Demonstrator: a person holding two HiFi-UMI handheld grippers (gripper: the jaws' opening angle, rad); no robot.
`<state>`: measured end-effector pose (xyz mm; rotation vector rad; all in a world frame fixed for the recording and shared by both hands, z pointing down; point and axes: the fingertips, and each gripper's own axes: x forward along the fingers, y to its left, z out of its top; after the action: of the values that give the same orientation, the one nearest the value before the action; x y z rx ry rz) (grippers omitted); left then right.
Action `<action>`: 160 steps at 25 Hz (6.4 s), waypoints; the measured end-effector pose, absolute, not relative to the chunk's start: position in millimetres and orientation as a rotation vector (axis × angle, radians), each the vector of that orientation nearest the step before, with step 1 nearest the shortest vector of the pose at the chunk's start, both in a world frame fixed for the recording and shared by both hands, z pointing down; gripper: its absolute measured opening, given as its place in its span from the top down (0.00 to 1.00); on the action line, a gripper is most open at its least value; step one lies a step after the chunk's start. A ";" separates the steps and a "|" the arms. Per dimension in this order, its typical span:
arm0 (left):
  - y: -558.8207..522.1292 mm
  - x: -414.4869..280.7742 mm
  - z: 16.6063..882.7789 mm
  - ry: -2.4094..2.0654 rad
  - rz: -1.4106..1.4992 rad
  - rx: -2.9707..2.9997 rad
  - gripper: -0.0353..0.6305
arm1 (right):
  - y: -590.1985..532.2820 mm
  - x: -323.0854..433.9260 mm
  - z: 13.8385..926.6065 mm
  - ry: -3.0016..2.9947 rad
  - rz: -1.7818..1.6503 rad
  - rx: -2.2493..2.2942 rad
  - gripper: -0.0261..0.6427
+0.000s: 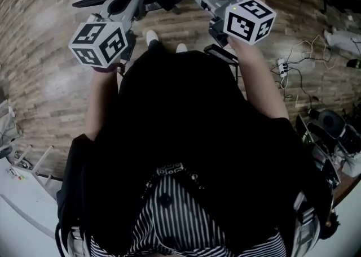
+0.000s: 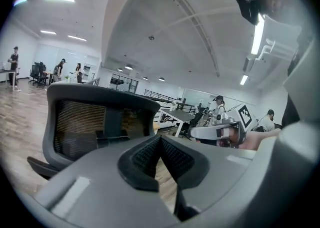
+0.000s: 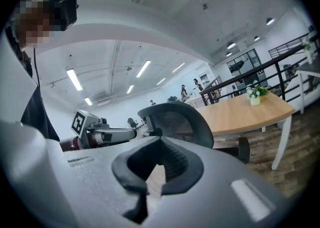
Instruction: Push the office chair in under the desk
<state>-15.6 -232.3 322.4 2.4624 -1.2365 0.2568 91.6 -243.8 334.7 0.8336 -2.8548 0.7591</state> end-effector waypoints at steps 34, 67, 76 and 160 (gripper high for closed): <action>-331.4 -175.5 358.2 -1.554 0.352 2.237 0.37 | -363.1 90.3 365.9 -2.643 0.665 1.128 0.56; -478.6 -261.6 407.9 -1.267 0.552 2.398 0.38 | -481.5 -19.9 393.2 -2.498 0.690 1.232 0.47; -492.6 -266.3 398.8 -1.266 0.579 2.394 0.37 | -487.4 -24.8 388.0 -2.474 0.682 1.237 0.47; -757.7 -301.1 383.6 -1.501 0.522 2.289 0.36 | -788.3 -61.5 375.4 -2.591 0.596 0.992 0.48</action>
<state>-301.1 -757.7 383.6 2.2888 -1.5015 0.5215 -61.5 -788.3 375.4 0.9916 -2.5909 0.5958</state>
